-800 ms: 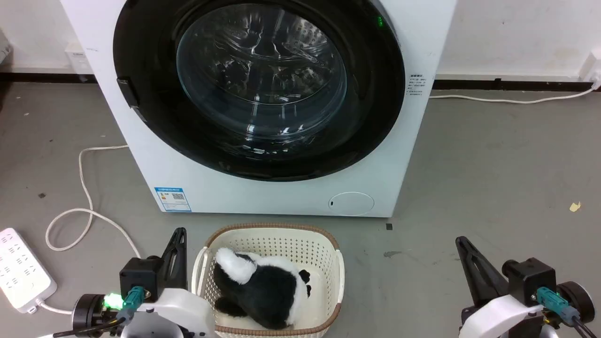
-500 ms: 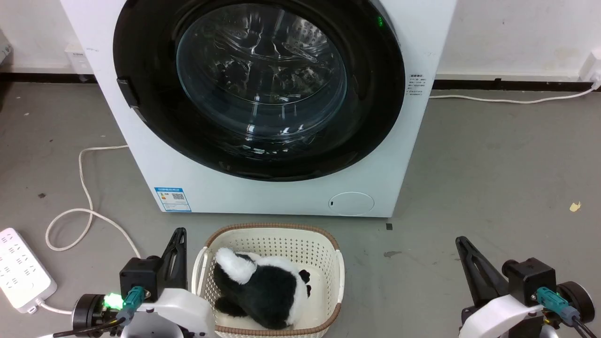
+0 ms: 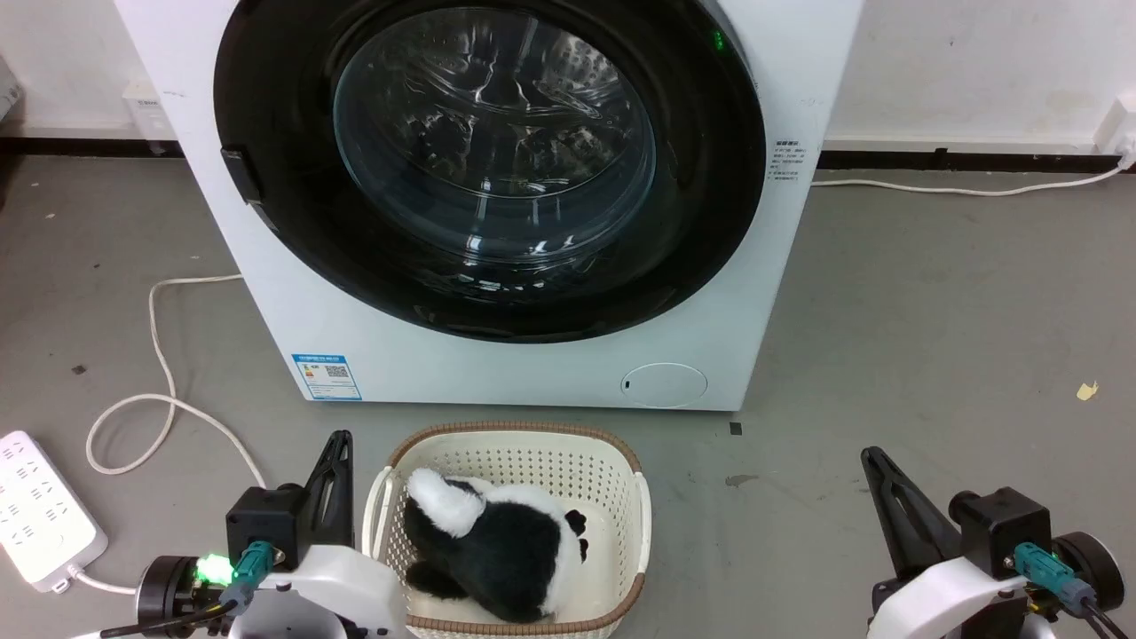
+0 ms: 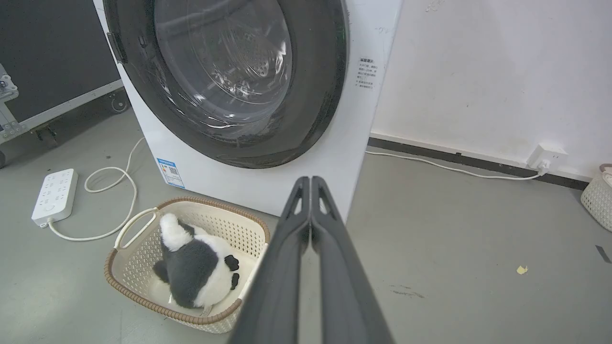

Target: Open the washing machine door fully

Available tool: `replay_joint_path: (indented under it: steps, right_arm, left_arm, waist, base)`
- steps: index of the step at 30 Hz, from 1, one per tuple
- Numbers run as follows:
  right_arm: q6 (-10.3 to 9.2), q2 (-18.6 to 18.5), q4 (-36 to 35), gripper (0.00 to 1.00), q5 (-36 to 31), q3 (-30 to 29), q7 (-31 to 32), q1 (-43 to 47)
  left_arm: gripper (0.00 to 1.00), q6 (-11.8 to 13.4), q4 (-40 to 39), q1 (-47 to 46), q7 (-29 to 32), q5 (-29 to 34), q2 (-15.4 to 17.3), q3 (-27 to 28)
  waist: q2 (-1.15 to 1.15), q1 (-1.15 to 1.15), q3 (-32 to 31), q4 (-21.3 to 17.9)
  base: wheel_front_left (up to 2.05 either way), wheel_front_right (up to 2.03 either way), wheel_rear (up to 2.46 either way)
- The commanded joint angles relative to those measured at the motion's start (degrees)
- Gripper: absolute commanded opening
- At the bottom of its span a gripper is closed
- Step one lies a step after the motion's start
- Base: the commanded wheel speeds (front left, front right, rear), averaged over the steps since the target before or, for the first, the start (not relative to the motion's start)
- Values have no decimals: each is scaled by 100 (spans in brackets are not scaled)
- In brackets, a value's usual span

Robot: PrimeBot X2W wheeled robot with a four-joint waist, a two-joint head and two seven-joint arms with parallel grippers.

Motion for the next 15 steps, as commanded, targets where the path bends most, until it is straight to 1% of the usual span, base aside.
replay_joint_path:
  steps: [1,15]
  right_arm:
    - [-6,28,-27,0,-43,-3,3,-67]
    - [-6,28,-27,0,-43,-3,3,-67]
  left_arm:
    - [0,15,-23,101,2,51,7,5]
    - [0,15,-23,101,2,51,7,5]
  waist:
    - [0,0,0,0]
    - [0,0,0,0]
  base:
    - [0,0,0]
    - [0,0,0]
